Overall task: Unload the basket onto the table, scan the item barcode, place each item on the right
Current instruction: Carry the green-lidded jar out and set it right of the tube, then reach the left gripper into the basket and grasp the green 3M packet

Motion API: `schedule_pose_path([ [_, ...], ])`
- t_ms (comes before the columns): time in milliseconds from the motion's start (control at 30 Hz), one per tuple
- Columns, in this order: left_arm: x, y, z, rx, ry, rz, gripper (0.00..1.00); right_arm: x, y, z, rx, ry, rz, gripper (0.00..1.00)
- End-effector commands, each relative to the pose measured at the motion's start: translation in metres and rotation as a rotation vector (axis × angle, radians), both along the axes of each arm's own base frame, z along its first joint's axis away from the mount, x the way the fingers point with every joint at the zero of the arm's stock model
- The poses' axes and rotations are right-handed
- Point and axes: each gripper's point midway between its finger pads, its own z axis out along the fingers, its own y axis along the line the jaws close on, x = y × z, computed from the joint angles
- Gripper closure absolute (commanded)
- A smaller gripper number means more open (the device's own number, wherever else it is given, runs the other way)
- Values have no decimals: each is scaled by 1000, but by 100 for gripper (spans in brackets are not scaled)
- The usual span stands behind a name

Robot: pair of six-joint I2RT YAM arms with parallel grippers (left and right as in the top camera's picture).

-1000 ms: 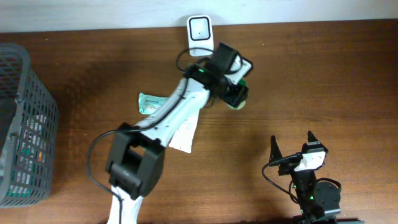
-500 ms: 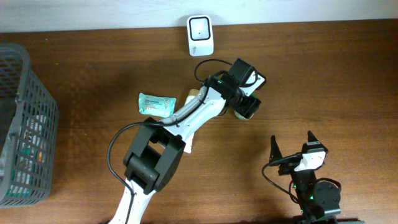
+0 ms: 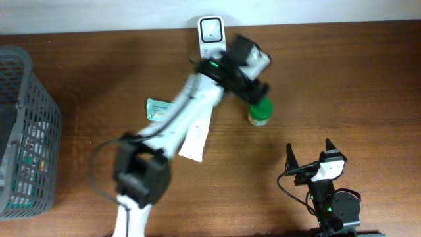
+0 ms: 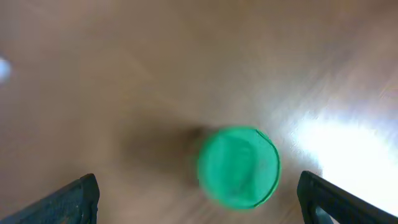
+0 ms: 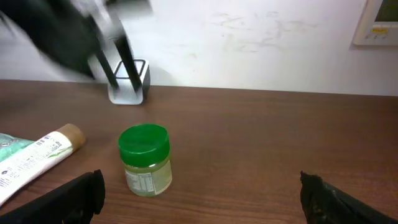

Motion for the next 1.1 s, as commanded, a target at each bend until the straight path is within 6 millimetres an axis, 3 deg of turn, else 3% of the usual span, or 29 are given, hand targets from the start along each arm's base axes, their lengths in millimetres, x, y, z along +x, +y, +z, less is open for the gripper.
schedule_pose_path([
  [0, 21, 92, 146, -61, -249, 193, 1, 0, 1, -3, -8, 3, 1, 2],
  [100, 23, 187, 191, 30, -344, 422, 1, 0, 1, -3, -8, 3, 1, 2],
  [133, 18, 233, 206, 77, -372, 531, 1, 0, 1, -3, -8, 3, 1, 2],
  [233, -2, 330, 229, 136, -389, 803, 1, 0, 1, -3, -8, 3, 1, 2],
  [333, -29, 425, 238, 147, -370, 1122, 1, 0, 1, -3, -8, 3, 1, 2],
  [400, -45, 474, 236, 142, -351, 1284, 1, 0, 1, -3, -8, 3, 1, 2],
  [467, -64, 528, 227, 132, -316, 1465, 1, 0, 1, -3, -8, 3, 1, 2],
  [533, -78, 569, 212, 133, -276, 1596, 0, 0, 1, -3, -8, 3, 1, 1],
  [667, -91, 622, 176, 166, -182, 1725, 1, 0, 1, -3, -8, 3, 1, 2],
  [800, -99, 651, 142, 198, -80, 1781, 1, 0, 1, -3, -8, 3, 1, 2],
  [933, -103, 664, 104, 285, 50, 1721, 1, 0, 1, -3, -8, 3, 1, 2],
  [1067, -100, 662, 70, 346, 154, 1591, 1, 0, 1, -3, -8, 3, 1, 2],
])
